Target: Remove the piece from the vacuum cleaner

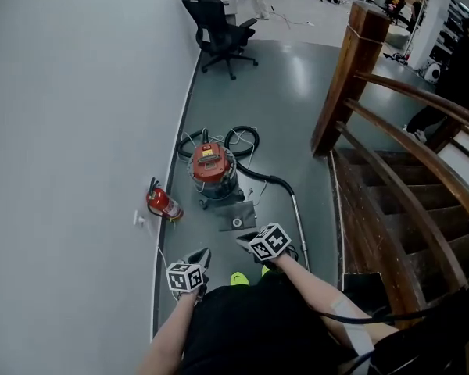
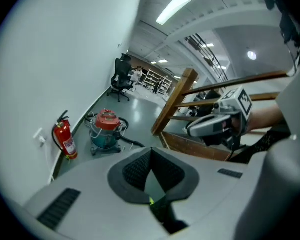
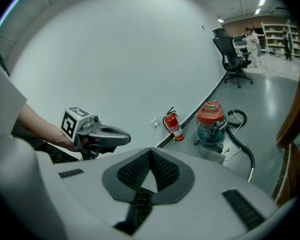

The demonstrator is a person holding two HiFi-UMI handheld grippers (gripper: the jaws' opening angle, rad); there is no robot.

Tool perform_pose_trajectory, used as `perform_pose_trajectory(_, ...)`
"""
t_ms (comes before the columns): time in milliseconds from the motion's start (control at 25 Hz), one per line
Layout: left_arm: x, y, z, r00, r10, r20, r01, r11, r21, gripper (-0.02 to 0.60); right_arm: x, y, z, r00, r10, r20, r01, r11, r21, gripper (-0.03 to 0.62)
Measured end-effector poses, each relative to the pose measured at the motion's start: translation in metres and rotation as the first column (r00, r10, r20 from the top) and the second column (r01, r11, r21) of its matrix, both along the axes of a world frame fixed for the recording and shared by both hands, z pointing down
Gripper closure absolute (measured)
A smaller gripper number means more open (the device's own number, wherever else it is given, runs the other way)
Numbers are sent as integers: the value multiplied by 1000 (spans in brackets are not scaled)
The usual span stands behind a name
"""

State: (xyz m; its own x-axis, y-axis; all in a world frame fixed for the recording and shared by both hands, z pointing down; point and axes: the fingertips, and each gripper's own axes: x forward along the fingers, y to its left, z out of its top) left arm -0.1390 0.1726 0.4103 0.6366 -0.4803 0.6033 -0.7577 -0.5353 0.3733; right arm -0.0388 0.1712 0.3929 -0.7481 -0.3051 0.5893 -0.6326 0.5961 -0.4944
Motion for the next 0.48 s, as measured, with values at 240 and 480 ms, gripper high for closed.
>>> perform_pose_trajectory(240, 6, 4, -8, 997, 52, 57, -57, 996, 74, 572, 0, 5, -2, 1000, 16, -2, -16, 999, 33, 580)
perform_pose_trajectory(480, 19, 20, -9, 975, 168, 146, -185, 976, 111, 572, -10, 7, -6, 1000, 15, -6, -15, 998, 58, 580)
